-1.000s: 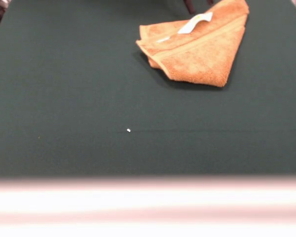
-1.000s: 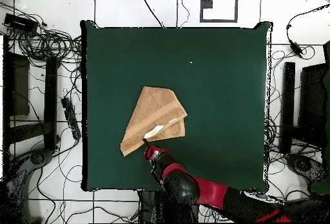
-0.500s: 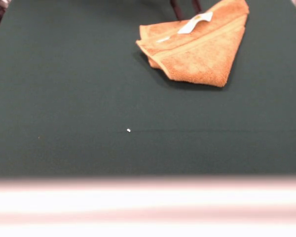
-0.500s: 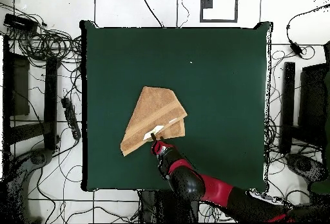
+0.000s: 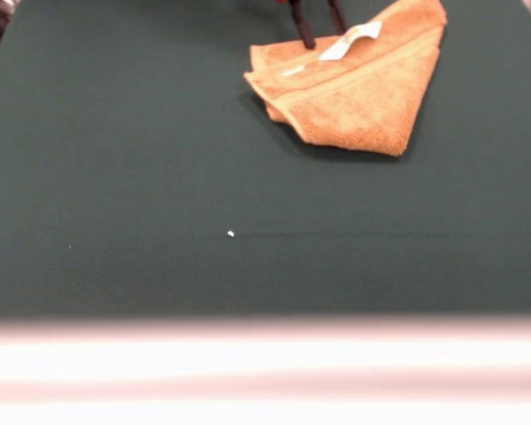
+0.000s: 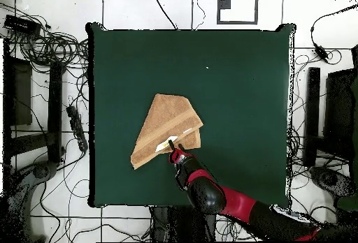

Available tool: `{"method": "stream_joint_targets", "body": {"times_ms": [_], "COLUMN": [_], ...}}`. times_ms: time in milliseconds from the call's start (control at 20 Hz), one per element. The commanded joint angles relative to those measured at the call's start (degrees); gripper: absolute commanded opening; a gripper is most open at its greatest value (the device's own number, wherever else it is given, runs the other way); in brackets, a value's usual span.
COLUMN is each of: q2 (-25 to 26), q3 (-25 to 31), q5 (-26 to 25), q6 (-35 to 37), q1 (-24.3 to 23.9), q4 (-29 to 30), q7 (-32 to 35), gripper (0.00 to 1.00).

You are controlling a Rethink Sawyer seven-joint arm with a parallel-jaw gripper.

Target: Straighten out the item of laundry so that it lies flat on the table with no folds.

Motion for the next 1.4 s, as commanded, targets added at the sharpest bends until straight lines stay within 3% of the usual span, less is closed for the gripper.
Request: {"method": "stream_joint_targets", "body": {"times_ms": [50, 1400], "q2": [0.2, 2.0], "q3": [5.2, 5.7], "q5": [3.5, 8.6], "q6": [0.9, -3.1], "q1": [3.0, 8.5], "q4": [-8.9, -8.6], "q7": [12.2, 15.4], "gripper": [1.00, 1.00]}}
